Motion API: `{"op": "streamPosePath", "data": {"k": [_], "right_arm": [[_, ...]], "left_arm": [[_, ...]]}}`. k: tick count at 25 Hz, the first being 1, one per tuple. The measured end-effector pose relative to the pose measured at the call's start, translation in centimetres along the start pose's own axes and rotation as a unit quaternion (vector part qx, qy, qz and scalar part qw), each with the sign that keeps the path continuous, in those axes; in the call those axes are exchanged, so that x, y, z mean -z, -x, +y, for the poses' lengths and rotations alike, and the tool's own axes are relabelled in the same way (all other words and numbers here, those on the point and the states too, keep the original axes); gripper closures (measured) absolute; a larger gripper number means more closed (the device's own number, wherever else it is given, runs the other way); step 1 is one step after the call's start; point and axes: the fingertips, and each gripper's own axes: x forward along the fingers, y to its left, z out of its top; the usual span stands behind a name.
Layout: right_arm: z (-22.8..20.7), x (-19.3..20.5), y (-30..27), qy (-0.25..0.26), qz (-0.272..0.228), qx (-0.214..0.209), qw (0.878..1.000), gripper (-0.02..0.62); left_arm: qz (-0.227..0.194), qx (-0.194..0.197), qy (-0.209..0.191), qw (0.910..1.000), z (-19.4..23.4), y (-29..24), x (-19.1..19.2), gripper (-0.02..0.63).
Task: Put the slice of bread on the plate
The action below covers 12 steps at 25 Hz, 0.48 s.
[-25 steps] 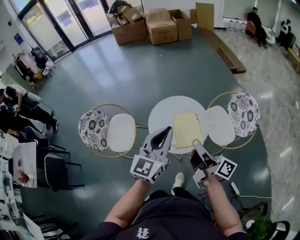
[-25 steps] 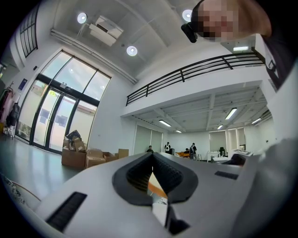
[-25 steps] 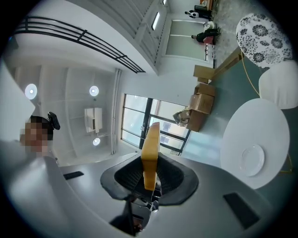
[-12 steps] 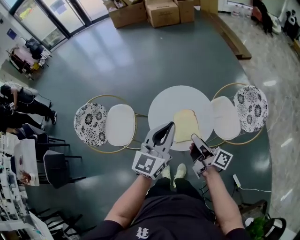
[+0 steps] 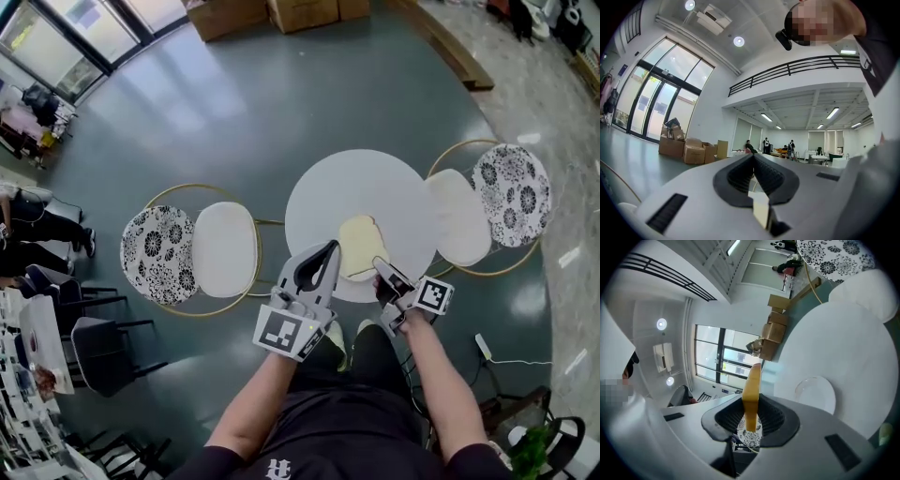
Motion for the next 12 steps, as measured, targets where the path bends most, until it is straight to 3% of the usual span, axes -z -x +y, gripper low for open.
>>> {"op": "streamPosePath", "data": {"k": [5,9,12], "right_arm": [[-5.1,1.2,-1.4,-0.015,0.012,0.021,1.000,0.505],[-9.0,1.6,-0.9,-0.001,0.031,0.099,0.995,0.505],[-10.0,2.2,-1.2,-0.021,0.035,0.103,0.994,0.505]], "left_arm": [[0.005,0.000,0.006,1.0000,1.9,-0.5,3.0,0.601],[0.009,0.005,0.011,0.9999,2.6,-1.1,4.4,0.601],[0.010,0.010,0.012,0.9998,2.4,-1.7,5.2,0.601]]}}
